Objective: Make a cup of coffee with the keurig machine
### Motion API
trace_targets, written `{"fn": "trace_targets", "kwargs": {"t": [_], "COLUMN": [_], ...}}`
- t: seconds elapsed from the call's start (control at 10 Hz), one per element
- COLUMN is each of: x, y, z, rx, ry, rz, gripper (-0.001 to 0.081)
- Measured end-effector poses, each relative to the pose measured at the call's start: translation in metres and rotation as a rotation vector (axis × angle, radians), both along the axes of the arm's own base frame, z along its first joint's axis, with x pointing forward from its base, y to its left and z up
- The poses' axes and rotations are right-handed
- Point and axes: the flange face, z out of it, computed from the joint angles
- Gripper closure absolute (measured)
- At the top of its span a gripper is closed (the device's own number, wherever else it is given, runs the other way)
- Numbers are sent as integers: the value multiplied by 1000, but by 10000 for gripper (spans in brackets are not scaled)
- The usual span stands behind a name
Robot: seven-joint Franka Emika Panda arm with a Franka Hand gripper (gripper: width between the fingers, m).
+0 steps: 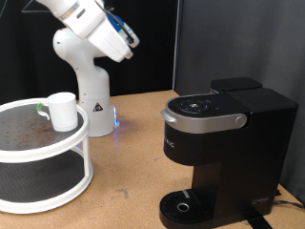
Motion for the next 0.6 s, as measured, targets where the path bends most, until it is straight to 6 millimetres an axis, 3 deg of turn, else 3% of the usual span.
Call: {"fn": "trace_targets", "kwargs": {"t": [0.1, 0.4, 0.6], "x": [-8, -6, -15], "y": [-7, -10, -24], "z": [3, 1, 1], "rx": [23, 12, 19], "ry": [14, 12, 41], "rz": [17, -19, -46], "gripper": [803, 803, 803]}}
